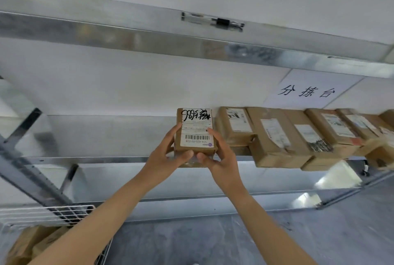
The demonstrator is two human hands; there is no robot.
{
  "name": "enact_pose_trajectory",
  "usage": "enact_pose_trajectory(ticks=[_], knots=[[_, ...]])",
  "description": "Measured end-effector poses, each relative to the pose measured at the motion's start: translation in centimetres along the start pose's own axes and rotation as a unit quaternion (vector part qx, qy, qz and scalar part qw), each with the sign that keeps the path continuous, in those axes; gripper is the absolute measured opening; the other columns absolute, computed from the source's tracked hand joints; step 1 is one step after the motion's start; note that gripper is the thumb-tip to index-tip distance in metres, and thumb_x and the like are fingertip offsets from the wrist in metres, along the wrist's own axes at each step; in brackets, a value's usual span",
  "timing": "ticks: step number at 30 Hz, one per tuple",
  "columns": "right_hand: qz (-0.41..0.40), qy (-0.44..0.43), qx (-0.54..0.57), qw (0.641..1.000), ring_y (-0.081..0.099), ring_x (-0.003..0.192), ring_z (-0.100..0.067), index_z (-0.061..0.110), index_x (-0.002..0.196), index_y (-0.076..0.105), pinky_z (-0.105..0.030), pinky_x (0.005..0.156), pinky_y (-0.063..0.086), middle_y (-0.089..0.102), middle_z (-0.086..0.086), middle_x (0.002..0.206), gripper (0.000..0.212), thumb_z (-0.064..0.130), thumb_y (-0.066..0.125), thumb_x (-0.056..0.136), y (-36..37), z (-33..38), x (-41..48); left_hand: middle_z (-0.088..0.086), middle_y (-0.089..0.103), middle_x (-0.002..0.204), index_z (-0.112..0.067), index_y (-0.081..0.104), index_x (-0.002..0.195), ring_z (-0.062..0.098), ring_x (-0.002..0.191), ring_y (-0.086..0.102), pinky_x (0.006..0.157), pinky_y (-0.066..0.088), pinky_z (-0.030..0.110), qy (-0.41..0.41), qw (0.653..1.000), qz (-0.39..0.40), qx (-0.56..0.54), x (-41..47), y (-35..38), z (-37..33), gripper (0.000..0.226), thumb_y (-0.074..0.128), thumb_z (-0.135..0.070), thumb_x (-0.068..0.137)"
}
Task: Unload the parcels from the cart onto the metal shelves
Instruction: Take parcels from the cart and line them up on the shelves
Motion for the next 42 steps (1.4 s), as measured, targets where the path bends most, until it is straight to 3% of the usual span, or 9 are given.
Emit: enact_pose_trajectory(ticks=[4, 7, 11, 16, 23, 26, 30, 35, 42], knots=[[0.002, 0.035, 0.007, 0.999, 0.058, 0.117, -0.008, 0.029, 0.130, 0.052, -0.028, 0.095, 0.052, 0.064, 0.010, 0.123, 0.066, -0.005, 0.074, 0.077, -4.2, -2.0, 2.9, -0.025, 0.052, 0.131, -0.063, 0.026, 0.131, 0.007, 0.123, 0.051, 0.102, 0.047, 0.037, -0.012, 1.000, -0.009, 0.003, 3.1, 3.6, 0.2, 0.063, 0.057, -0.067, 0.077], [0.019, 0.056, -0.003, 0.998, 0.062, 0.112, -0.006, 0.029, 0.126, 0.055, -0.022, 0.090, 0.053, 0.067, 0.009, 0.118, 0.066, -0.005, 0.076, 0.074, -6.4, -3.6, 5.3, -0.028, 0.051, 0.129, -0.068, 0.025, 0.127, 0.005, 0.122, 0.051, 0.102, 0.046, 0.033, -0.013, 0.999, -0.029, 0.013, 5.3, 5.5, 0.5, 0.051, 0.051, -0.062, 0.084], [0.030, 0.076, -0.028, 0.996, 0.067, 0.105, -0.009, 0.018, 0.128, 0.058, -0.035, 0.091, 0.056, 0.071, 0.004, 0.113, 0.065, -0.006, 0.077, 0.072, -8.2, -5.7, 7.9, -0.025, 0.050, 0.132, -0.063, 0.025, 0.132, 0.008, 0.122, 0.051, 0.101, 0.047, 0.033, -0.030, 0.998, -0.061, 0.018, 7.0, 7.0, 1.8, 0.058, 0.048, -0.071, 0.079], [0.035, 0.082, -0.051, 0.995, 0.068, 0.094, 0.000, 0.013, 0.125, 0.060, -0.023, 0.086, 0.056, 0.071, 0.009, 0.104, 0.059, -0.002, 0.080, 0.072, -8.2, -6.7, 9.4, -0.025, 0.053, 0.129, -0.063, 0.030, 0.128, 0.007, 0.118, 0.054, 0.099, 0.049, 0.034, -0.049, 0.995, -0.087, 0.011, 8.4, 7.3, 3.5, 0.059, 0.046, -0.075, 0.073], [0.059, 0.079, -0.141, 0.985, 0.066, 0.095, -0.001, 0.015, 0.121, 0.062, -0.024, 0.087, 0.056, 0.069, 0.010, 0.104, 0.056, 0.014, 0.085, 0.070, -7.4, -8.3, 11.3, -0.021, 0.058, 0.125, -0.049, 0.038, 0.131, 0.010, 0.119, 0.055, 0.096, 0.051, 0.038, -0.076, 0.993, -0.086, 0.000, 9.8, 6.9, 6.0, 0.067, 0.059, -0.071, 0.070], [0.086, 0.064, -0.242, 0.964, 0.067, 0.096, -0.010, 0.018, 0.122, 0.061, -0.028, 0.087, 0.056, 0.070, 0.002, 0.112, 0.054, 0.028, 0.082, 0.074, -6.9, -8.5, 12.1, -0.016, 0.059, 0.124, -0.045, 0.040, 0.129, 0.010, 0.114, 0.058, 0.093, 0.053, 0.038, -0.089, 0.992, -0.087, 0.019, 10.4, 6.7, 7.4, 0.063, 0.058, -0.069, 0.073], [0.106, 0.000, -0.408, 0.907, 0.061, 0.100, -0.016, 0.017, 0.117, 0.062, -0.028, 0.083, 0.052, 0.066, 0.002, 0.110, 0.044, 0.038, 0.073, 0.080, -6.0, -8.1, 12.8, -0.011, 0.056, 0.121, -0.034, 0.036, 0.133, 0.001, 0.101, 0.058, 0.081, 0.053, 0.016, -0.082, 0.988, -0.098, 0.084, 11.4, 6.7, 7.3, 0.044, 0.052, -0.036, 0.092], [0.042, -0.108, -0.489, 0.864, 0.062, 0.074, -0.022, 0.015, 0.073, 0.072, -0.033, 0.059, 0.056, 0.063, 0.002, 0.076, 0.040, 0.029, 0.094, 0.043, -5.6, -7.6, 13.1, -0.015, 0.057, 0.114, -0.031, 0.035, 0.135, 0.000, 0.095, 0.061, 0.074, 0.054, 0.016, -0.071, 0.987, -0.096, 0.111, 12.0, 7.6, 7.7, 0.048, 0.055, -0.031, 0.091], [0.010, -0.061, -0.516, 0.855, 0.049, 0.096, -0.026, 0.020, 0.086, 0.073, -0.045, 0.084, 0.042, 0.057, -0.002, 0.098, 0.034, 0.039, 0.086, 0.060, -6.8, -8.4, 14.0, -0.013, 0.054, 0.118, -0.026, 0.036, 0.137, 0.004, 0.096, 0.057, 0.082, 0.052, 0.021, -0.070, 0.979, -0.110, 0.157, 13.4, 7.9, 7.3, 0.050, 0.058, -0.027, 0.092]])
Point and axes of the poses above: each hand's wrist, its own x-axis towards the middle knuckle, its own y-axis out of the palm, z = x × y, the point moved 8 cm from there along x, towards the middle knuckle
